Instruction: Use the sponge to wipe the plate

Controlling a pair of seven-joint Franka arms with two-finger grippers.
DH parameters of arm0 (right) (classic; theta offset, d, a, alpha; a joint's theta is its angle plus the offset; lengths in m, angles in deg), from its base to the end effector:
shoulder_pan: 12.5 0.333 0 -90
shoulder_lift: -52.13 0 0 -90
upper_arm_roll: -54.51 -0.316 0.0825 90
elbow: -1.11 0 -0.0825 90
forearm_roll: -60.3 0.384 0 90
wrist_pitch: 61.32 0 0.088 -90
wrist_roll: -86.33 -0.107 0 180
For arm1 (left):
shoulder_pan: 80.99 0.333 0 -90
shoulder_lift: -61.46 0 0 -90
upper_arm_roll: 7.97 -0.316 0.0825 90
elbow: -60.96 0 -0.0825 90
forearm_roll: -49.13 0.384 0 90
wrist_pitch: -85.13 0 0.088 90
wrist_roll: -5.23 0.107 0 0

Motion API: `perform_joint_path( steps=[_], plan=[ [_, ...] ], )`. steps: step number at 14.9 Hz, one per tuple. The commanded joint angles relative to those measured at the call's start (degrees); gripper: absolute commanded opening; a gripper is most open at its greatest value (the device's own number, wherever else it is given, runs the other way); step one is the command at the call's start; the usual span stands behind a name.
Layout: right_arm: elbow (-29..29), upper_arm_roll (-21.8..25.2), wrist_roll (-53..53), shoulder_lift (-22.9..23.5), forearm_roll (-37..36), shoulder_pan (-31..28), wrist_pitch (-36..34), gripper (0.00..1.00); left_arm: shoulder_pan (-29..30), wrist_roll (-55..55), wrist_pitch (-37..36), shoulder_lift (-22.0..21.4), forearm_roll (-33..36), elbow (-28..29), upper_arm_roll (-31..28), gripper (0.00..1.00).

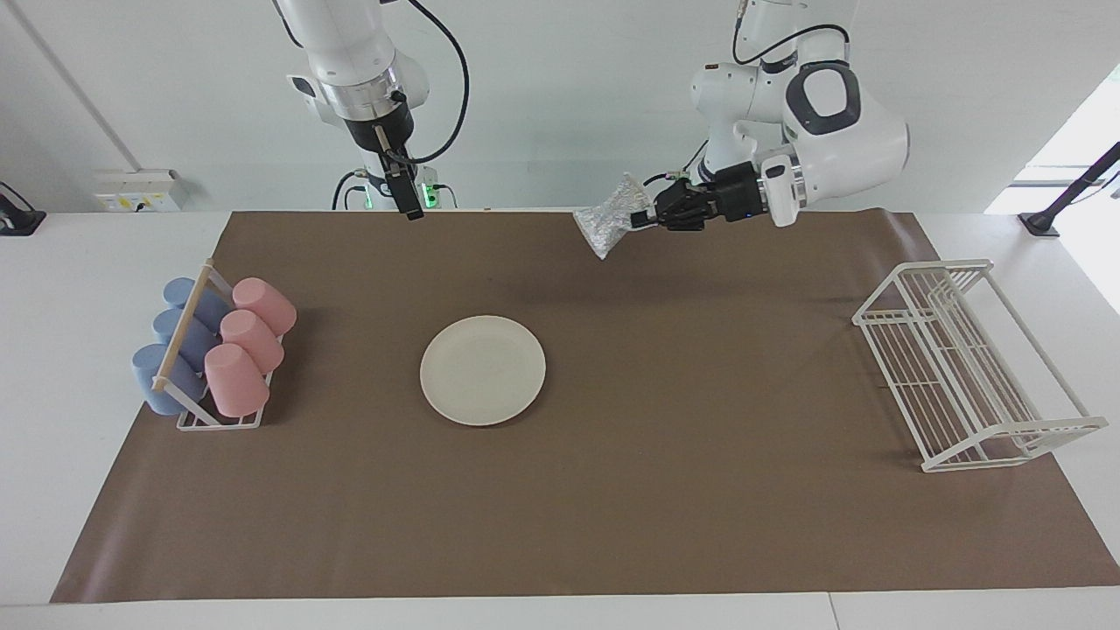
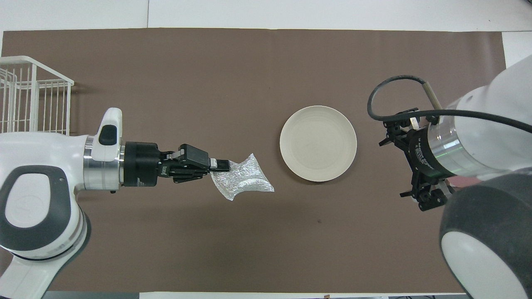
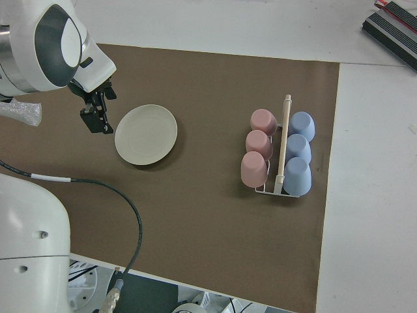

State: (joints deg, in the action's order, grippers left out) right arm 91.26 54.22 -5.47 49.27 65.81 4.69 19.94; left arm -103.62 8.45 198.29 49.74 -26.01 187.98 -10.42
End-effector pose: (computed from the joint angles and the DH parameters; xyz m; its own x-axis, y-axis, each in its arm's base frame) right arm 0.4950 0.1679 0.6382 0.2735 -0.9574 -0.0923 -0.9532 -0.2827 0.1073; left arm 0.4514 -0.2305 0.5027 0.9663 0.0307 -0.2555 0.2478 -0.3787 0.8917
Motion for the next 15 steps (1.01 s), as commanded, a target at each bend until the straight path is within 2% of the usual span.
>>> perform_joint_path(
  steps=[1, 3, 5, 8, 11, 15],
  plan=[
    [2.03, -1.2, -0.57, -1.44, 0.82, 0.21, 2.06, 1.0, -4.7, 7.21, 6.62, -7.07, -9.19, 9.46, -0.8, 0.0],
    [5.98, -1.3, -0.66, -3.45, 5.27, 1.61, 5.99, 1.0, -5.5, 12.84, 6.11, -8.57, -14.31, 12.02, -0.8, 0.0],
    [9.06, -1.3, -1.01, -4.95, 7.76, 3.98, 9.26, 1.0, -5.41, 15.24, 3.39, -8.58, -16.52, 12.12, -0.8, 0.0],
    [11.18, -1.38, -1.1, -6.19, 10.39, 5.4, 9.27, 1.0, -5.41, 19.36, 0.22, -8.84, -18.72, 13.6, -0.8, 0.0],
    [12.06, -2.78, -1.53, -6.8, 11.1, 7.77, 9.1, 1.0, -4.18, 23.93, -6.37, -8.4, -19.17, 13.79, -1.32, 0.0],
    [14.6, -4.55, -8.81, -8.55, 14.09, 11.72, 10.93, 1.0, -4.18, 24.3, -6.38, -8.4, -19.16, 13.87, -1.33, 0.0]
  ],
)
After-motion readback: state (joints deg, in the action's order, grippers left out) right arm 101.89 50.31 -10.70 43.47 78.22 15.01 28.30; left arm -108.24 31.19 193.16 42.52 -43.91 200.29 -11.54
